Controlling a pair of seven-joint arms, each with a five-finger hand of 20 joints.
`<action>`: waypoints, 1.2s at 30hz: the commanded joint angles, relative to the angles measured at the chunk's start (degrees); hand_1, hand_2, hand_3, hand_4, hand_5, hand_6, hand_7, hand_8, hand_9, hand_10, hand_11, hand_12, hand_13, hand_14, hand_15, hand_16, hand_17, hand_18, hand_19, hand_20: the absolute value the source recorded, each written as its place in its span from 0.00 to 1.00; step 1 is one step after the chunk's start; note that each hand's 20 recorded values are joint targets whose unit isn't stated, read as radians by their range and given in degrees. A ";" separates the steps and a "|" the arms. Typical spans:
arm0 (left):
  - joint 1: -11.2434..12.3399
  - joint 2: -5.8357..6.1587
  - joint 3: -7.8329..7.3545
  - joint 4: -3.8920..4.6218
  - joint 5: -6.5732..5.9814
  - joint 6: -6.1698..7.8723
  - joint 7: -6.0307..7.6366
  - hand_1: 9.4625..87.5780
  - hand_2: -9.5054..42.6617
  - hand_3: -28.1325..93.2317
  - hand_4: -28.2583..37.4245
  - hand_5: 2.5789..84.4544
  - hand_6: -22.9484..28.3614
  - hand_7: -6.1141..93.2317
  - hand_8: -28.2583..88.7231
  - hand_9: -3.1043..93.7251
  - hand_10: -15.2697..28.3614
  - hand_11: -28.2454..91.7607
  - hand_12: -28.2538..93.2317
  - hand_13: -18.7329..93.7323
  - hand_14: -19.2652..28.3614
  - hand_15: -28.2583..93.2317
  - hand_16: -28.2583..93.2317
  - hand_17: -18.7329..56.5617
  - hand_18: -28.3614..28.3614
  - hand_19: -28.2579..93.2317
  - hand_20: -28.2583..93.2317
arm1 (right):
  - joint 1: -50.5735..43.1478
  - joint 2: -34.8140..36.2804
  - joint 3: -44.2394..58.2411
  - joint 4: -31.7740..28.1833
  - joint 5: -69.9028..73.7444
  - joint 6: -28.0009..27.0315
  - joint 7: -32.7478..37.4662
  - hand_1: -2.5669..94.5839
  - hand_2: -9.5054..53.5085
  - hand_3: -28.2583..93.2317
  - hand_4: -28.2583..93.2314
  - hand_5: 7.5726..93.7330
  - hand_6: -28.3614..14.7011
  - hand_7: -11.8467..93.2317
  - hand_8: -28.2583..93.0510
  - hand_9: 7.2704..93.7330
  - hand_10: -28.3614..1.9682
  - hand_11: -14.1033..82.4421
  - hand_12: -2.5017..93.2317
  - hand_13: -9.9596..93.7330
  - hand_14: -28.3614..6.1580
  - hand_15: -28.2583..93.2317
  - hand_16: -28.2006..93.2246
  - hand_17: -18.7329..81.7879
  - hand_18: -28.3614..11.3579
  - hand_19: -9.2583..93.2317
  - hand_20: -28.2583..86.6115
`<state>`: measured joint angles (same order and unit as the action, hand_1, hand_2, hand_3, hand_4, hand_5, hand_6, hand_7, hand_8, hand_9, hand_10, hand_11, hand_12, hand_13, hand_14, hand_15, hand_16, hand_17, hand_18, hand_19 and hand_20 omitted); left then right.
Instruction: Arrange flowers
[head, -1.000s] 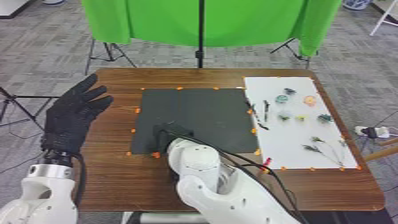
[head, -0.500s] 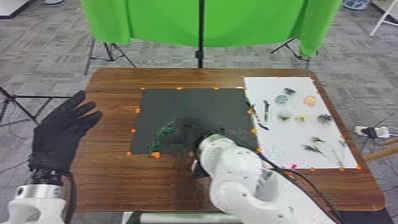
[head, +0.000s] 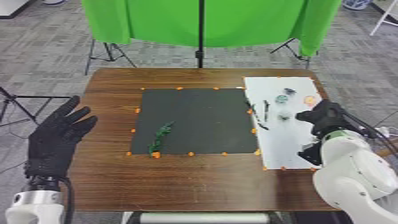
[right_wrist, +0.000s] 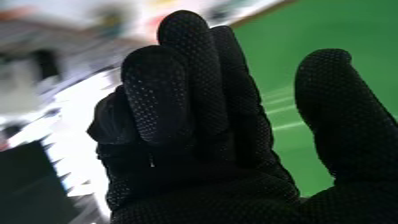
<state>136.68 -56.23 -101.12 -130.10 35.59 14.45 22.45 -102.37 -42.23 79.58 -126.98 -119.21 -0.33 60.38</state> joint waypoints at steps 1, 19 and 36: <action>1.04 -0.71 0.28 -0.22 -0.35 0.57 0.59 0.20 0.28 0.89 0.08 0.45 0.63 0.18 0.17 0.38 0.79 0.44 0.33 0.39 0.98 0.68 0.17 0.16 1.00 0.65 0.42 | -7.40 3.06 3.15 3.31 -3.49 -1.11 4.32 0.32 0.17 0.85 0.05 0.70 0.49 0.23 0.14 0.76 0.27 0.58 0.20 0.76 0.34 0.85 0.33 0.55 0.01 1.00 0.62; 0.35 -1.97 0.26 -0.06 0.18 0.27 -0.95 0.20 0.28 0.89 0.08 0.45 0.63 0.18 0.17 0.38 0.79 0.44 0.33 0.39 0.98 0.68 0.17 0.16 1.00 0.65 0.43 | -5.09 5.36 -3.63 9.68 -5.94 -9.60 6.06 0.42 0.04 0.85 0.03 0.74 0.56 0.24 0.14 0.74 0.29 0.59 0.19 0.75 0.35 0.87 0.32 0.52 0.01 1.00 0.62; 0.82 -2.05 -0.62 -0.38 0.26 0.45 -0.59 0.20 0.28 0.89 0.08 0.45 0.63 0.18 0.17 0.38 0.79 0.44 0.33 0.39 0.98 0.68 0.17 0.16 1.00 0.65 0.43 | 3.38 5.97 -9.57 3.11 -16.78 3.00 1.30 0.59 0.00 0.83 0.00 0.98 0.59 0.27 0.30 0.96 0.55 0.60 0.22 0.89 0.54 0.85 0.37 0.65 0.08 1.00 0.76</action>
<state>136.60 -57.69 -100.95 -130.16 35.53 14.65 22.35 -104.01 -35.21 71.36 -117.20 -131.85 0.46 64.81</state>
